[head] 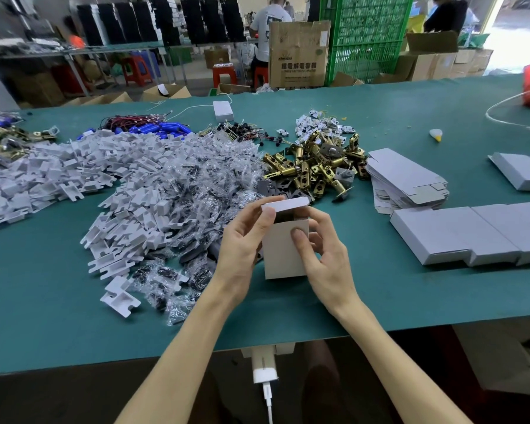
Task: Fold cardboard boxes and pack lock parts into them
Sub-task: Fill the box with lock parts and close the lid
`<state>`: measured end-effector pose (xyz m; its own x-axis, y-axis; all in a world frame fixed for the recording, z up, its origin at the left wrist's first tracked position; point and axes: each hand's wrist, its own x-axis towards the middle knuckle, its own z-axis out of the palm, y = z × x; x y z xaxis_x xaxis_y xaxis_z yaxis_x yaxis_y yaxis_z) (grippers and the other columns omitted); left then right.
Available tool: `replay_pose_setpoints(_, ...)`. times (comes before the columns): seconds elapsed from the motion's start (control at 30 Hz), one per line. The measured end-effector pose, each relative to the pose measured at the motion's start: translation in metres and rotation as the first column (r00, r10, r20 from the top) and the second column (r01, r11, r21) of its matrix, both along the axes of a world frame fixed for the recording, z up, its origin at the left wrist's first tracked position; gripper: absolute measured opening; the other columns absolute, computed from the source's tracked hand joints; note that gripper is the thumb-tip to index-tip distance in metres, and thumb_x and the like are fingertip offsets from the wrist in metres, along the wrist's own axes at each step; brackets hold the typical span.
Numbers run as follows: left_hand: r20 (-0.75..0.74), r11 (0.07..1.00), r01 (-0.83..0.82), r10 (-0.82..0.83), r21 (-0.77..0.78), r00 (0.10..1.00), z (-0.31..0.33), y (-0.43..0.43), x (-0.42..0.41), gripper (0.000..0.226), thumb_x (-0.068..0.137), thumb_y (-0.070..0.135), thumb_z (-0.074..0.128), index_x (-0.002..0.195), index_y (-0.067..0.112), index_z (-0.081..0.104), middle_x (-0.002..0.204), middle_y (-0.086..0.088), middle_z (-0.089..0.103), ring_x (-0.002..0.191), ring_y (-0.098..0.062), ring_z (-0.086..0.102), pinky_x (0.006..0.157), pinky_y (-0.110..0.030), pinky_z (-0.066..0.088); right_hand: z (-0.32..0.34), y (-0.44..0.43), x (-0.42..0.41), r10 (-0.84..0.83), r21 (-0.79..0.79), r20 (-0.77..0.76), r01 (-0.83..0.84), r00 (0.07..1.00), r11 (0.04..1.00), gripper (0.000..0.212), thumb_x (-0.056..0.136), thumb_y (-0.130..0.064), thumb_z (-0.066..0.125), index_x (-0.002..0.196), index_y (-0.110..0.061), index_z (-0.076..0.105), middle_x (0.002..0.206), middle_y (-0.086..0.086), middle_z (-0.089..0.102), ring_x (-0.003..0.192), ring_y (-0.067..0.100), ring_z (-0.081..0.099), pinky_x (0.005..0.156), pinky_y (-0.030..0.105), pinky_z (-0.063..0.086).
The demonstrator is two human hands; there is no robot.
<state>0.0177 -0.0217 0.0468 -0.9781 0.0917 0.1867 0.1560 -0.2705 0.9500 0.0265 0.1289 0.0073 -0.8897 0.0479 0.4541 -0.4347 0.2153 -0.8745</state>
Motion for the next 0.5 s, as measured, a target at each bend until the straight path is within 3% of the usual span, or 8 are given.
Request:
replay_pose_setpoints(0.27,0.035,0.932,0.284,-0.299,0.227,0.954,-0.0007,-0.0115,-0.0013,0.034,0.105,0.024,0.055,0.137,0.018,0.065,0.139,-0.013,0.066,0.121,-0.022,0.065,0.096,-0.032,0.056,0.0009,-0.0005,0.0005,0.009,-0.011,-0.002,-0.009,1.000,1.000,0.032,0.103,-0.037,0.056,0.133,-0.044,0.049,0.111,-0.012,0.069,0.095,0.018,0.069,0.074,0.032,0.059)
replay_pose_setpoints(0.4,0.022,0.923,0.302,-0.316,0.240,0.949,-0.0030,-0.0116,-0.0015,0.034,0.106,0.021,0.054,0.138,0.017,0.064,0.142,-0.014,0.063,0.123,-0.024,0.063,0.097,-0.032,0.055,0.0004,-0.0005,0.0004,0.016,-0.017,-0.005,-0.016,1.000,1.000,0.030,0.103,-0.034,0.056,0.132,-0.041,0.049,0.109,-0.012,0.069,0.093,0.019,0.069,0.072,0.030,0.059)
replay_pose_setpoints(0.5,0.026,0.955,0.232,-0.241,0.185,0.970,-0.0034,-0.0074,-0.0031,0.026,0.102,0.017,0.056,0.124,0.018,0.070,0.139,-0.012,0.066,0.121,-0.024,0.063,0.098,-0.036,0.055,0.0005,0.0000,0.0011,0.011,-0.014,-0.007,-0.012,1.000,1.000,0.030,0.103,-0.035,0.055,0.132,-0.042,0.048,0.108,-0.013,0.069,0.094,0.017,0.068,0.072,0.027,0.058)
